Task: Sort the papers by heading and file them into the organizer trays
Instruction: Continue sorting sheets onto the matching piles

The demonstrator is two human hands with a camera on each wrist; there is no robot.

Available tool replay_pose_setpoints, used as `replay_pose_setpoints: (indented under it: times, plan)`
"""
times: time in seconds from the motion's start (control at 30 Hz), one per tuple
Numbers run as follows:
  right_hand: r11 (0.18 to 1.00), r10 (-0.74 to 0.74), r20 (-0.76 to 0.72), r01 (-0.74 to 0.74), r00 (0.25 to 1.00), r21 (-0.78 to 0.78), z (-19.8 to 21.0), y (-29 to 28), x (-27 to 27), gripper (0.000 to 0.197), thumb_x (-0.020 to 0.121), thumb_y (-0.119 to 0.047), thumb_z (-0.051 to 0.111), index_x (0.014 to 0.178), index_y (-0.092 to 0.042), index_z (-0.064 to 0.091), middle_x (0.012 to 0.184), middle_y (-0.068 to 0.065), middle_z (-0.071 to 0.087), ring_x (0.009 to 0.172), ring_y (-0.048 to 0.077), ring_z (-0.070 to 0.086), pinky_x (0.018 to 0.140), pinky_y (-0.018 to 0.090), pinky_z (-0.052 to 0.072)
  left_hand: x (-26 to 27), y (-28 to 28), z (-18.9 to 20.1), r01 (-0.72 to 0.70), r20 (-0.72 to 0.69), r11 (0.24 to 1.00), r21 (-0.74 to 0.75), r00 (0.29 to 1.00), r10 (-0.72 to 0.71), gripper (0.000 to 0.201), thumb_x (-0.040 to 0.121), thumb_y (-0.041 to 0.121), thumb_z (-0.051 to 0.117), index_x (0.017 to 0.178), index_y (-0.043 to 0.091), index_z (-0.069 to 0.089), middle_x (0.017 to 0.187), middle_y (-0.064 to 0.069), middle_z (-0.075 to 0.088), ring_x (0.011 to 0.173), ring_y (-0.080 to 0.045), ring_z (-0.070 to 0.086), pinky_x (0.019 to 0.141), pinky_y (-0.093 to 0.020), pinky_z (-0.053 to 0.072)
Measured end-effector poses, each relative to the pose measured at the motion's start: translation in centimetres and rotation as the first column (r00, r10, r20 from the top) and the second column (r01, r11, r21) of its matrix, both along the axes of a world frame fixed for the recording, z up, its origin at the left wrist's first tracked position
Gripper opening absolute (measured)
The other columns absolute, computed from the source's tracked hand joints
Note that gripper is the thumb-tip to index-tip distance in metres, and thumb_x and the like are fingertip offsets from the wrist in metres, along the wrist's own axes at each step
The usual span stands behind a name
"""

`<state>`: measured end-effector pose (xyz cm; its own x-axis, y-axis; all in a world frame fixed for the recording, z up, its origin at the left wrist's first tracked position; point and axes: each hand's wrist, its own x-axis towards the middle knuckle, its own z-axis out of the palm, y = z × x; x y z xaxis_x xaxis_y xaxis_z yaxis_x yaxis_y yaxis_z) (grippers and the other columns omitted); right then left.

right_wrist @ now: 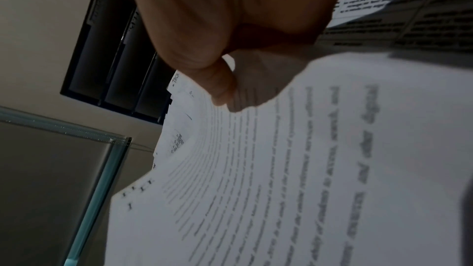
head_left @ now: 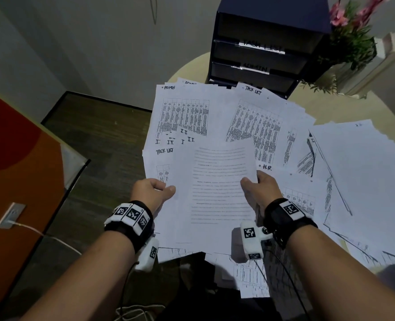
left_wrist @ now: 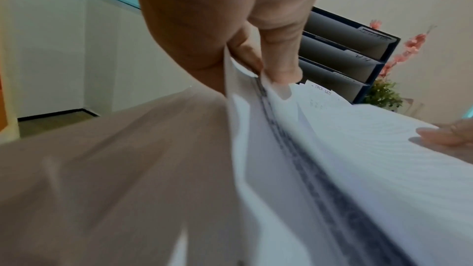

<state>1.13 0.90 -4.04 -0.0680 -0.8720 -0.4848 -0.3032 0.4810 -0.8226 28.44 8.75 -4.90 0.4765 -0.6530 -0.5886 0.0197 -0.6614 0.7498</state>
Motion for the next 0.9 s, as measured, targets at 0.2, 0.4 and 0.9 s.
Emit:
replay_pose_setpoints:
  times: [0.2,0.4,0.9]
  plan:
    - [1.000,0.000,0.015,0.000,1.000,0.017,-0.1,-0.5,0.2,0.017,0.090,-0.004,0.062,0.099,-0.019,0.064,0.100,-0.003,0.070,0.097,0.018,0.066,0.088,0.032,0.051,0.8,0.1,-0.2,-0.071,0.076,0.995,-0.070,0.994,0.076,0.023,0.073,0.021,0.085,0.069,0.015,0.062,0.068,-0.005,0.067,0.061,-0.027,0.061,0.066,-0.037,0.054]
    - [0.995,-0.100,0.177,0.096,0.979,0.029,-0.3,-0.7,1.7,0.016,0.092,-0.002,0.062,0.103,-0.013,0.059,0.102,0.008,0.070,0.089,0.021,0.069,0.080,0.035,0.056,1.6,0.6,0.5,-0.029,0.016,0.992,-0.120,0.999,0.031,0.019,0.072,0.022,0.084,0.088,0.022,0.074,0.106,-0.001,0.073,0.095,-0.024,0.071,0.087,-0.045,0.058]
    - [0.947,0.194,-0.413,-0.279,0.890,-0.157,1.3,-0.5,8.1,0.082,0.092,-0.013,0.061,0.156,-0.019,0.011,0.151,0.006,0.024,0.137,0.025,0.030,0.111,0.037,0.030,2.7,-2.5,18.0,0.678,0.928,0.662,-0.318,0.367,0.070,0.031,0.086,0.002,0.055,0.113,0.001,0.070,0.119,-0.014,0.062,0.109,-0.027,0.060,0.086,-0.031,0.051]
